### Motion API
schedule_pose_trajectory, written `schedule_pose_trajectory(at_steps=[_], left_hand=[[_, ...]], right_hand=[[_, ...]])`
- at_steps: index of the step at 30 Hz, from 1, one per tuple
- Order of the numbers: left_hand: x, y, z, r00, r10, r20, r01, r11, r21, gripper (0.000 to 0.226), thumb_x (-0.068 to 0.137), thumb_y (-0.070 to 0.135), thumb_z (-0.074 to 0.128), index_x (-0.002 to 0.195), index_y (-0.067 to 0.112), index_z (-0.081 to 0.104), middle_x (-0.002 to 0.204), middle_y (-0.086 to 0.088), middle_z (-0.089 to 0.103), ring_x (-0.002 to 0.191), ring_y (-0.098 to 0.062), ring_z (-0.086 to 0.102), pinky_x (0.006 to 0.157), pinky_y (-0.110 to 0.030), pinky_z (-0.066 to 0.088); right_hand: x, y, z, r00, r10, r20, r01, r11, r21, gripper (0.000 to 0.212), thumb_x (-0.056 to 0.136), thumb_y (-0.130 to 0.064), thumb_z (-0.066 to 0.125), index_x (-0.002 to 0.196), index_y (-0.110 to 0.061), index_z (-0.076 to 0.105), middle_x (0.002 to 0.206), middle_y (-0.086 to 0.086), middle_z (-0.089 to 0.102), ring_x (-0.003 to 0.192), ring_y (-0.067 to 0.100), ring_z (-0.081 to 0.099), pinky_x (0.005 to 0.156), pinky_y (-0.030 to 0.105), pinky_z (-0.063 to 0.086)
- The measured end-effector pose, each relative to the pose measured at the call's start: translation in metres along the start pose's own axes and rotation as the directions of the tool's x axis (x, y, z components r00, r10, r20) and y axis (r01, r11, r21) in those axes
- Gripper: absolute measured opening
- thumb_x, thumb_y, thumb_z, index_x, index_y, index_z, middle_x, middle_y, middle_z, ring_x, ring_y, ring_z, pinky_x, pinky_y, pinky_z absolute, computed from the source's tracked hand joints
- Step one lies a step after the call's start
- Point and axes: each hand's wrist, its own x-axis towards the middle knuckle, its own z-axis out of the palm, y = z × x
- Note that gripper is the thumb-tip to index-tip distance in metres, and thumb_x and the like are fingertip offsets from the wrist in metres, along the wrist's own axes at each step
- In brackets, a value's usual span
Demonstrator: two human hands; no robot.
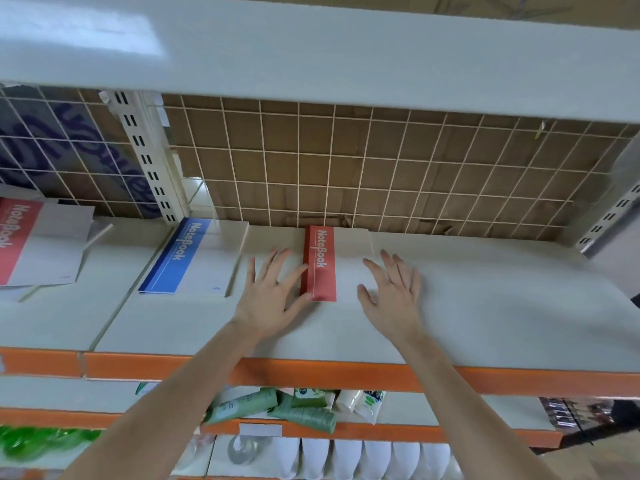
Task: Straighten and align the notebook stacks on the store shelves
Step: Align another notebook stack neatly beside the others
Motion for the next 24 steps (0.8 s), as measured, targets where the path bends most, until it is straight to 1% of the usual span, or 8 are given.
schedule_pose_trajectory(at_steps=[4, 7, 10, 13, 16, 18, 20, 24], left_hand=[[-0.016, -0.029, -0.025, 0.999, 0.02, -0.036, -0.017, 0.997, 0.082, 0.075, 0.085, 0.063, 0.011, 0.139, 0.023, 0.044, 0.15, -0.011, 0.032, 0.142, -0.03, 0.02, 0.112, -0.056, 0.008], [-0.037, -0.06, -0.04, 0.999, 0.008, -0.044, -0.003, 0.991, 0.13, 0.068, 0.088, 0.059, 0.022, 0.132, 0.018, 0.053, 0.144, -0.016, 0.041, 0.137, -0.035, 0.032, 0.11, -0.06, 0.011], [-0.066, -0.098, -0.054, 0.997, -0.05, -0.058, 0.059, 0.985, 0.162, 0.076, 0.09, 0.063, 0.012, 0.129, 0.015, 0.056, 0.143, -0.018, 0.042, 0.133, -0.037, 0.037, 0.107, -0.063, 0.016], [-0.094, -0.144, -0.069, 0.991, -0.105, -0.083, 0.122, 0.964, 0.238, 0.078, 0.091, 0.062, 0.01, 0.128, 0.012, 0.058, 0.139, -0.019, 0.047, 0.129, -0.039, 0.044, 0.103, -0.065, 0.023], [-0.124, -0.2, -0.078, 0.984, -0.168, -0.057, 0.178, 0.93, 0.321, 0.064, 0.088, 0.055, 0.029, 0.129, 0.014, 0.057, 0.141, -0.017, 0.044, 0.131, -0.036, 0.041, 0.106, -0.063, 0.02], [-0.144, -0.242, -0.079, 0.974, -0.225, -0.04, 0.223, 0.898, 0.379, 0.058, 0.091, 0.052, 0.042, 0.138, 0.019, 0.048, 0.149, -0.013, 0.034, 0.139, -0.033, 0.03, 0.111, -0.059, 0.01], [-0.16, -0.28, -0.082, 0.953, -0.303, -0.023, 0.289, 0.878, 0.383, 0.063, 0.09, 0.052, 0.049, 0.144, 0.022, 0.038, 0.154, -0.01, 0.025, 0.142, -0.03, 0.021, 0.113, -0.057, 0.001], [-0.175, -0.34, -0.083, 0.936, -0.351, 0.004, 0.31, 0.832, 0.459, 0.07, 0.091, 0.06, 0.037, 0.15, 0.027, 0.019, 0.158, -0.008, 0.011, 0.145, -0.027, 0.01, 0.113, -0.055, -0.005]], right_hand=[[0.008, -0.033, 0.003, 0.991, -0.127, 0.036, 0.128, 0.992, -0.022, 0.053, 0.092, -0.036, 0.052, 0.142, -0.026, 0.041, 0.155, 0.001, 0.025, 0.145, 0.022, 0.013, 0.115, 0.045, -0.005], [0.011, -0.067, 0.009, 0.973, -0.219, 0.071, 0.221, 0.975, -0.025, 0.052, 0.093, -0.037, 0.047, 0.143, -0.025, 0.038, 0.155, 0.001, 0.024, 0.145, 0.021, 0.011, 0.113, 0.041, -0.012], [0.008, -0.103, 0.015, 0.956, -0.27, 0.114, 0.272, 0.962, -0.001, 0.054, 0.096, -0.041, 0.042, 0.146, -0.025, 0.032, 0.157, -0.001, 0.018, 0.146, 0.02, 0.007, 0.109, 0.033, -0.017], [0.006, -0.138, 0.021, 0.926, -0.352, 0.132, 0.353, 0.935, 0.018, 0.057, 0.096, -0.04, 0.041, 0.148, -0.024, 0.024, 0.159, -0.006, 0.01, 0.146, 0.016, 0.001, 0.11, 0.035, -0.02], [0.01, -0.18, 0.029, 0.909, -0.392, 0.143, 0.386, 0.92, 0.067, 0.059, 0.097, -0.039, 0.041, 0.15, -0.025, 0.02, 0.159, -0.008, 0.007, 0.146, 0.014, -0.001, 0.111, 0.039, -0.012], [0.013, -0.215, 0.039, 0.903, -0.404, 0.145, 0.394, 0.915, 0.091, 0.06, 0.097, -0.04, 0.04, 0.15, -0.026, 0.018, 0.159, -0.009, 0.005, 0.146, 0.013, -0.002, 0.111, 0.04, -0.007], [0.013, -0.255, 0.05, 0.895, -0.417, 0.16, 0.401, 0.908, 0.123, 0.06, 0.097, -0.041, 0.039, 0.151, -0.027, 0.016, 0.159, -0.007, 0.005, 0.146, 0.013, -0.004, 0.111, 0.041, -0.006], [0.009, -0.339, 0.081, 0.853, -0.481, 0.204, 0.455, 0.876, 0.16, 0.065, 0.097, -0.045, 0.039, 0.152, -0.026, 0.011, 0.16, -0.005, 0.003, 0.146, 0.016, -0.006, 0.111, 0.044, -0.017]])
